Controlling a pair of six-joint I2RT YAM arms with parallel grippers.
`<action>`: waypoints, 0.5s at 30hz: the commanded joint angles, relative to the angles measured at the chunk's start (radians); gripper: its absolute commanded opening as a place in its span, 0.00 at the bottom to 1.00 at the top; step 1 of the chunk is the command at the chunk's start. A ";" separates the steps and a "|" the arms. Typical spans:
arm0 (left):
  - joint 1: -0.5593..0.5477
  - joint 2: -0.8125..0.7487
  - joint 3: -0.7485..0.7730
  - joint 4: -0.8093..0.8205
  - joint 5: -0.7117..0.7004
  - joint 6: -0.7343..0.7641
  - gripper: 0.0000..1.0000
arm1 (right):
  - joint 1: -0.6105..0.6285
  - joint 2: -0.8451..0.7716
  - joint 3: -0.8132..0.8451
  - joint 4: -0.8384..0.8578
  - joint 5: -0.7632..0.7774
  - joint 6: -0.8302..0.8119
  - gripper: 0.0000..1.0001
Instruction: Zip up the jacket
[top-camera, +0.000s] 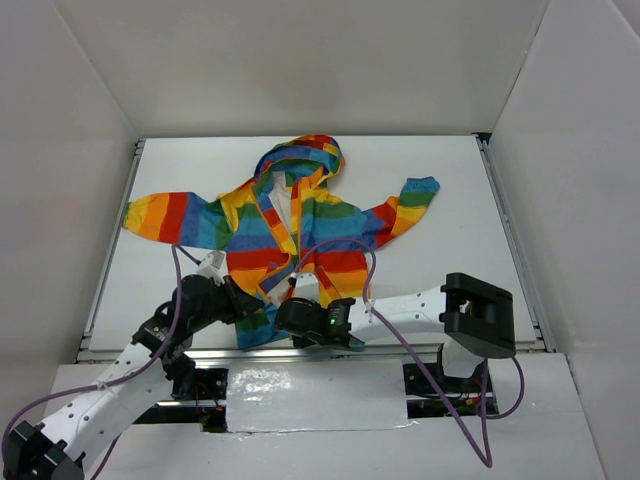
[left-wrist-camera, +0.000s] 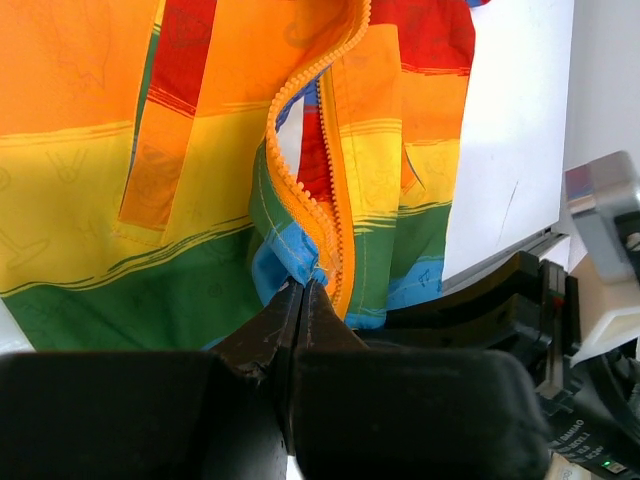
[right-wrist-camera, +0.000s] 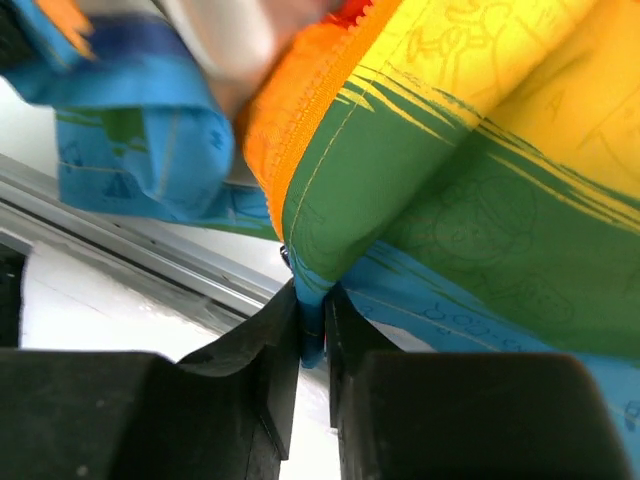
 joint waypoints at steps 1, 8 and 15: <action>-0.001 0.010 -0.010 0.054 0.027 0.024 0.00 | -0.019 -0.029 -0.020 0.113 0.001 -0.013 0.20; -0.001 0.025 0.036 0.068 0.059 0.076 0.00 | -0.226 -0.240 -0.352 0.695 -0.383 0.035 0.00; -0.001 -0.021 0.007 0.289 0.200 0.093 0.00 | -0.374 -0.354 -0.454 0.843 -0.556 -0.062 0.00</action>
